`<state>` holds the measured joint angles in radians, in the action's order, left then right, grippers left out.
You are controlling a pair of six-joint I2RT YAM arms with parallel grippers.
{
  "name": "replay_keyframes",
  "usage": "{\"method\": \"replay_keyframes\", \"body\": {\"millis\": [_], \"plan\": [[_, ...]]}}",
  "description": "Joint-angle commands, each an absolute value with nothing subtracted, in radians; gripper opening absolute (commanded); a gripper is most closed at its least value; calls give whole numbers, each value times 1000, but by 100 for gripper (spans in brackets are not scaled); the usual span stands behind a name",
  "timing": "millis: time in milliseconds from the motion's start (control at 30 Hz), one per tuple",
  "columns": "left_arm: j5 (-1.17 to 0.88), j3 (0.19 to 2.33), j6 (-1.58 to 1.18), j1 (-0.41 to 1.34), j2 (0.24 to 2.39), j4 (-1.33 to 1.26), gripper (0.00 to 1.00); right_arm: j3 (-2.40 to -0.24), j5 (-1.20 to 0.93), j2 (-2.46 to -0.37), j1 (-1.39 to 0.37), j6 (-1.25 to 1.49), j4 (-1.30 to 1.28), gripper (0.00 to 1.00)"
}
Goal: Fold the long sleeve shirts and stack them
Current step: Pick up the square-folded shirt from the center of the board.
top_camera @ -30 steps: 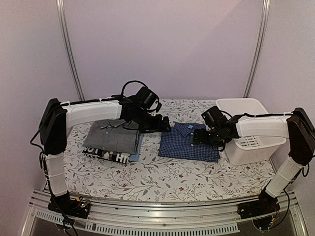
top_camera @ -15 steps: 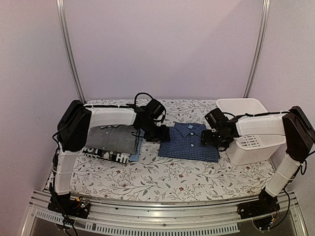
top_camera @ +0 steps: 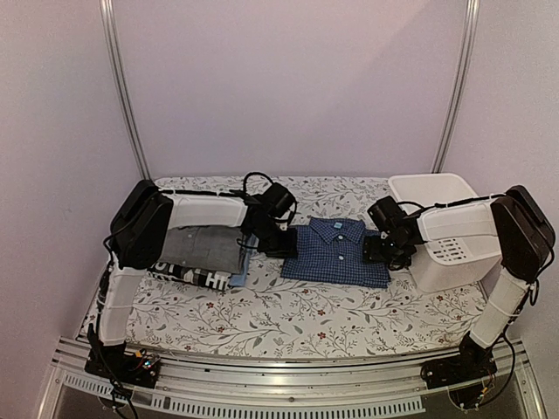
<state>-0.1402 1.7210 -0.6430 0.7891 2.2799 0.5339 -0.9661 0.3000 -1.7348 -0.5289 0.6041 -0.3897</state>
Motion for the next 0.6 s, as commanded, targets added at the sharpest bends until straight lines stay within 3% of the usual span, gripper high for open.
{"method": "replay_keyframes", "body": {"millis": [0,200,567], "plan": [[-177,1736,-664,787,2312,513,26,-962,239,-1745,-527,602,-364,90],[-149,1718,-672,784,2298,538,0,-995,212,-1765,-547,608,-366,89],[-127,1484,-658,708,2125,494,0,-1045,169,-1808,-590,630,-348,90]]}}
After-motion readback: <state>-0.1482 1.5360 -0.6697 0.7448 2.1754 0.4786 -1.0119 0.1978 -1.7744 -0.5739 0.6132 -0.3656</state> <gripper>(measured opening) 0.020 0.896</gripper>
